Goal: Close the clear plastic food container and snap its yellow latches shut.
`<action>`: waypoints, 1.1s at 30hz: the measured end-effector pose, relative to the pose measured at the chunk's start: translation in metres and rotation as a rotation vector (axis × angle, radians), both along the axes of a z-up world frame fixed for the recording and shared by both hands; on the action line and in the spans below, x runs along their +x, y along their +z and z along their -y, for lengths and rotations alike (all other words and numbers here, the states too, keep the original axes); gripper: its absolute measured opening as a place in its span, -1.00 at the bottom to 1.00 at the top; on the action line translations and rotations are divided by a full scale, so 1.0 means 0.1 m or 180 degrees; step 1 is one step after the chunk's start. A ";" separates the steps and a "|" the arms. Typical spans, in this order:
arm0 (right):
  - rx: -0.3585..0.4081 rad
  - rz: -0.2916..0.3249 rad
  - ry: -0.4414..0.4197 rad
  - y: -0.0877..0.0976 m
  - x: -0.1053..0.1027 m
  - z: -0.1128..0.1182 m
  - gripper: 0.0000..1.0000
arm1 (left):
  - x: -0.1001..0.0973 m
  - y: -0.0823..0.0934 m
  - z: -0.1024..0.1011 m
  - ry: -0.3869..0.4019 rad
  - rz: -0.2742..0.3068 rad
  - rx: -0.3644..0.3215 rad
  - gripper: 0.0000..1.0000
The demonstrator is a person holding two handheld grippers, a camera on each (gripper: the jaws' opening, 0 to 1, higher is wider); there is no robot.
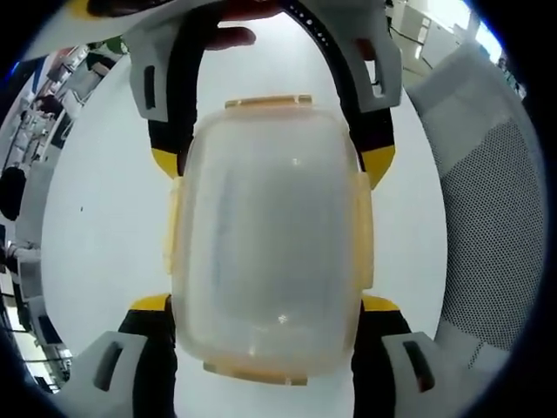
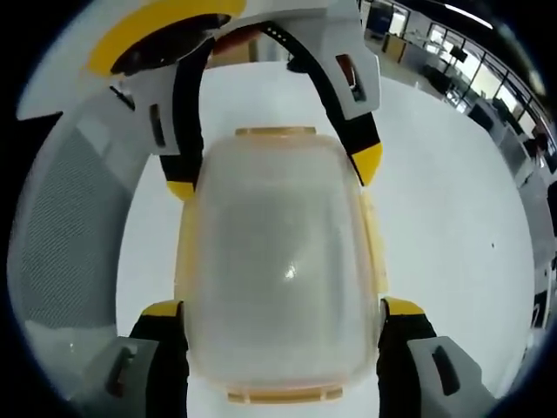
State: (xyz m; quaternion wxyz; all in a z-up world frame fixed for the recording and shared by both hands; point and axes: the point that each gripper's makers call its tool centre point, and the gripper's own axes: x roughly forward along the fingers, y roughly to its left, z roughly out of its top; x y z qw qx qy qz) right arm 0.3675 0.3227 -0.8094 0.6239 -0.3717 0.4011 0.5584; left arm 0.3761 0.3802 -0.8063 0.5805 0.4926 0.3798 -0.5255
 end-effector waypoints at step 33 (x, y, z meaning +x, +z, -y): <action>0.0023 -0.0003 -0.0042 0.00 0.36 0.02 0.84 | 0.36 0.01 0.03 -0.0032 -0.0042 -0.0002 0.70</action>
